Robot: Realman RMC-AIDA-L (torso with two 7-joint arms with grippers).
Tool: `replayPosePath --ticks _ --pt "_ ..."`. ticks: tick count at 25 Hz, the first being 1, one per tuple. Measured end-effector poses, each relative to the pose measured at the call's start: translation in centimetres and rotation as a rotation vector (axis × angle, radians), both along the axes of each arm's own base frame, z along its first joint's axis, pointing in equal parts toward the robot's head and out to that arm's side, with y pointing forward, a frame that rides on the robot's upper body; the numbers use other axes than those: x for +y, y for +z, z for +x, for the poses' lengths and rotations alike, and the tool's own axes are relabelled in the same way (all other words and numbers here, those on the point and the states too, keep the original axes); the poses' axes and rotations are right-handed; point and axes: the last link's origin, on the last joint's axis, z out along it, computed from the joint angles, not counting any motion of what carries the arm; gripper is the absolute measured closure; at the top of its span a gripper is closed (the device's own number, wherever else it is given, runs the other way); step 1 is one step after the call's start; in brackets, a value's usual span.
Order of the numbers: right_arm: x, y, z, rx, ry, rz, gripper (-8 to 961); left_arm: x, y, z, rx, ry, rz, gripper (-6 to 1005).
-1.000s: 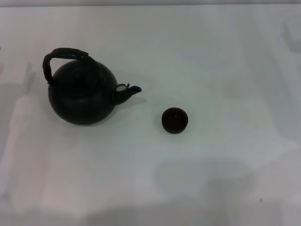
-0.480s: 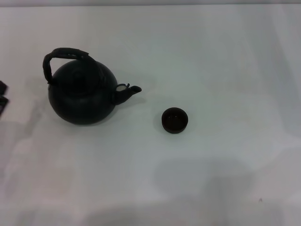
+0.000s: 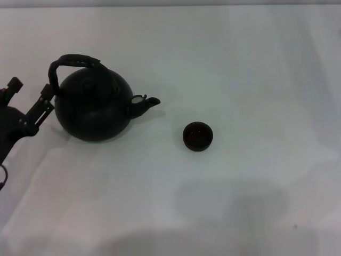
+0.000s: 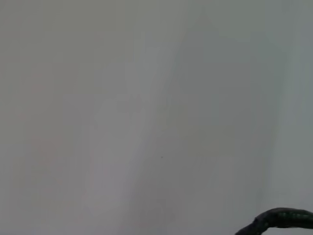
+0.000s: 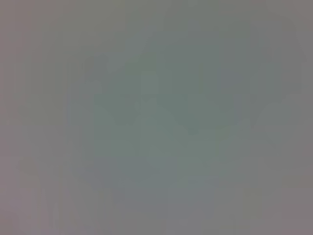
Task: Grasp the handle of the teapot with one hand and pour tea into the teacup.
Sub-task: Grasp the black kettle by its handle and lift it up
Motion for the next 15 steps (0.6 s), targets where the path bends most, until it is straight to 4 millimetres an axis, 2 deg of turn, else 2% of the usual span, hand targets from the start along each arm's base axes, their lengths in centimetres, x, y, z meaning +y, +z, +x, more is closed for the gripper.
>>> replayPosePath --ticks 6,15 --pt "-0.4 0.0 0.5 0.004 -0.013 0.0 169 1.8 -0.4 0.2 0.019 0.017 -0.018 186" --pt "-0.6 -0.1 0.6 0.007 -0.017 -0.001 169 3.8 -1.1 0.9 0.044 0.016 -0.052 248"
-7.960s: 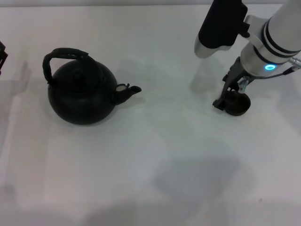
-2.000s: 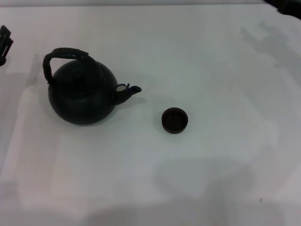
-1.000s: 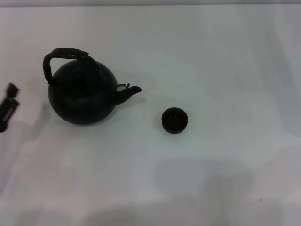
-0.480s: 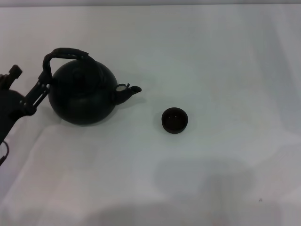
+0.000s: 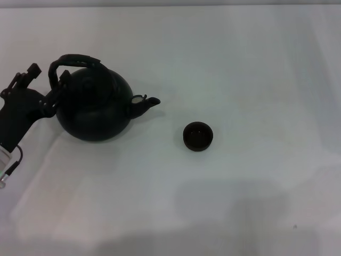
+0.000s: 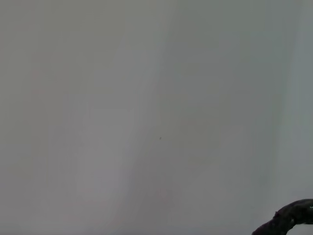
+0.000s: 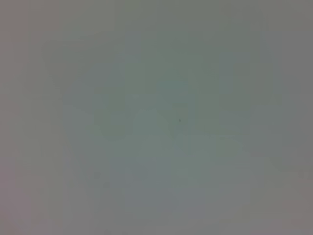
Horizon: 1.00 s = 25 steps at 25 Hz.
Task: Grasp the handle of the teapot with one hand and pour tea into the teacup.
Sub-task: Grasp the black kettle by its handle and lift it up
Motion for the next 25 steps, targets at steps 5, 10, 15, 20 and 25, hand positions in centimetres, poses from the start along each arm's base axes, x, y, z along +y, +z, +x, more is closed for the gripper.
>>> replayPosePath --ticks 5,10,15,20,25 --pt "-0.02 -0.04 0.01 0.001 -0.001 -0.001 169 -0.02 0.03 -0.1 0.0 0.006 0.003 282" --pt "-0.07 -0.11 0.03 0.003 -0.001 -0.002 169 -0.05 0.14 -0.25 -0.002 0.015 0.01 316" --pt "-0.07 -0.26 -0.02 0.006 -0.001 -0.004 169 -0.01 0.16 -0.25 -0.002 0.016 0.011 505" --pt "-0.05 -0.44 -0.13 0.008 0.002 -0.009 169 0.31 0.2 -0.05 0.001 0.006 0.009 729" --pt "-0.14 -0.57 -0.08 0.008 0.001 -0.015 169 0.87 0.33 0.47 0.001 -0.02 0.01 829"
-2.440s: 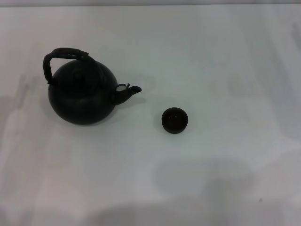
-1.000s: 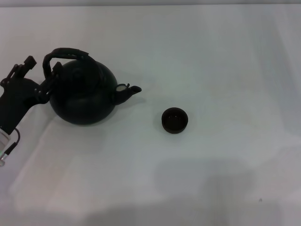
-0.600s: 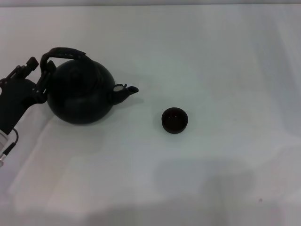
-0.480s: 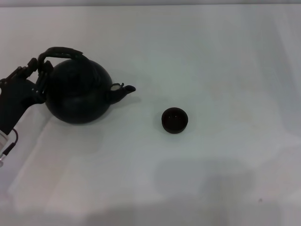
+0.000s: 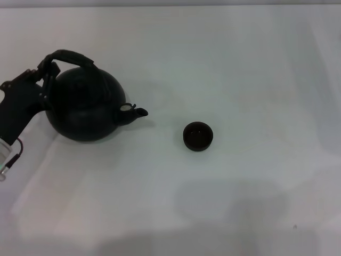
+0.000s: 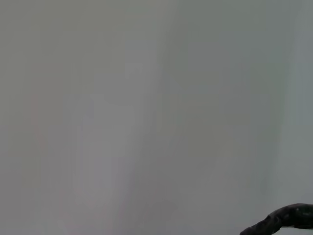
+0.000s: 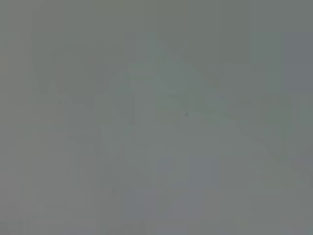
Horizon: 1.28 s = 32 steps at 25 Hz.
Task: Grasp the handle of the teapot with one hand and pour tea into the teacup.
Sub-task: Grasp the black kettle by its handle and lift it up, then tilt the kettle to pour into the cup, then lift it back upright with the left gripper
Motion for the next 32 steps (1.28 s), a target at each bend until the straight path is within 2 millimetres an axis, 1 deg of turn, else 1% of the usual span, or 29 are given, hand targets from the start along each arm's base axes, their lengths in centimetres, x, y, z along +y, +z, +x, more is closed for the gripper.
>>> replayPosePath --ticks 2,8,11,15,18,21,27,32 --pt "0.0 -0.1 0.0 0.0 0.0 -0.002 169 0.4 0.1 0.4 0.0 -0.02 0.001 856" --pt "-0.1 -0.1 0.0 -0.002 0.001 -0.007 169 1.7 0.2 2.0 -0.007 -0.091 0.001 858" --pt "-0.1 -0.2 0.0 -0.003 0.001 -0.008 169 2.3 -0.1 2.9 0.017 -0.137 -0.007 859" --pt "-0.1 -0.2 0.0 -0.002 0.0 -0.009 169 2.8 -0.6 4.1 0.114 -0.222 0.021 860" --pt "-0.2 -0.4 0.1 0.003 -0.003 -0.013 169 2.9 -1.5 5.6 0.239 -0.324 0.079 861" --pt "-0.2 -0.5 0.1 0.013 -0.005 -0.014 169 2.9 -1.8 6.3 0.278 -0.363 0.105 862" --pt "-0.3 -0.5 0.1 0.019 -0.005 -0.014 169 3.0 -2.7 7.3 0.369 -0.455 0.11 865" --pt "-0.3 -0.6 0.1 0.039 -0.004 -0.016 169 3.2 -3.3 7.7 0.416 -0.477 0.103 874"
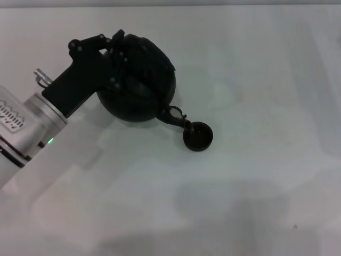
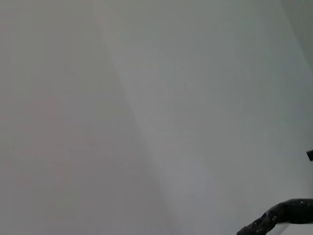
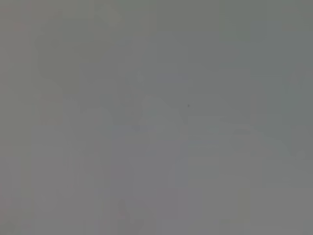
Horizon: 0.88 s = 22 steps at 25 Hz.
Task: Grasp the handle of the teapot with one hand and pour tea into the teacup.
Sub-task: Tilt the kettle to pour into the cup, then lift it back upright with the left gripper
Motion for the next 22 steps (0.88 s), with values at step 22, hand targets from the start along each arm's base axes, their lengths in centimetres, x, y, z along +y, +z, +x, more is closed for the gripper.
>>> replayPosePath --ticks 22 --pt "-0.54 -0.66 0.39 0.027 -0.02 -0.008 169 0.44 -0.4 0.95 0.136 -0.102 0.09 885"
